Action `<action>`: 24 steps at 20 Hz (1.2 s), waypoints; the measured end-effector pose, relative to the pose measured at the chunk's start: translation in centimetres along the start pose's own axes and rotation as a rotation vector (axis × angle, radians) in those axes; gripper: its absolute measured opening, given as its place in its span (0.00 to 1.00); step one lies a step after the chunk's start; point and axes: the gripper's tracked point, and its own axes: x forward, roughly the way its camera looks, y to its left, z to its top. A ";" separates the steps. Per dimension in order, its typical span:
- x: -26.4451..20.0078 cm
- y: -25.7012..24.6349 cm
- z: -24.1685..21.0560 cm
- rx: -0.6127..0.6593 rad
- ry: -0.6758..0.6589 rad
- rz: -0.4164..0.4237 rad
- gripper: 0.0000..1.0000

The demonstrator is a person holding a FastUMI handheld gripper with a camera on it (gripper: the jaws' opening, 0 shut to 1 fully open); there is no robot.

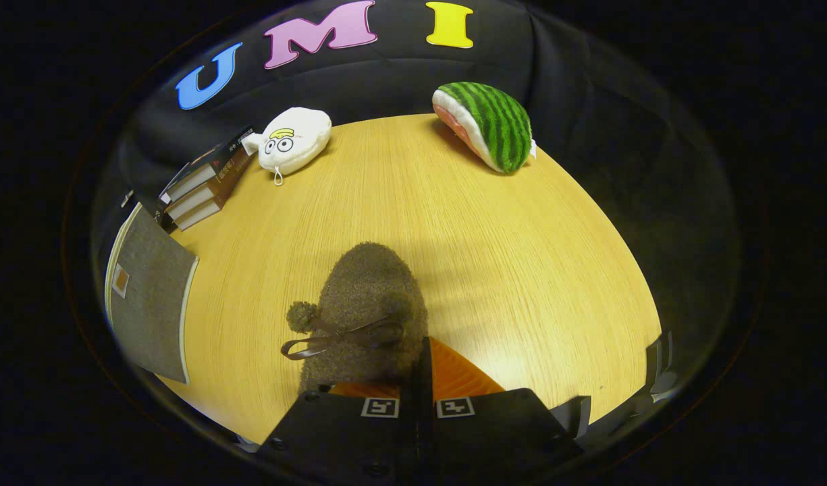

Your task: Open the storage box then place both shoes into the box .Put the left shoe in first, then the right shoe, with the right side of both shoes facing outward in a uniform manner.

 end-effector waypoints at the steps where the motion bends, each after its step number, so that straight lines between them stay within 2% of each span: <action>1: -0.6 -0.1 0.2 0.008 -0.003 -0.004 0.06; 7: -6.3 1.5 5.0 0.083 -0.099 0.024 0.06; 12: -11.7 6.0 9.6 0.114 -0.174 0.090 0.06; 18: -17.3 15.3 13.4 0.136 -0.210 0.219 0.05; 24: -19.7 26.1 14.4 0.079 -0.199 0.338 0.05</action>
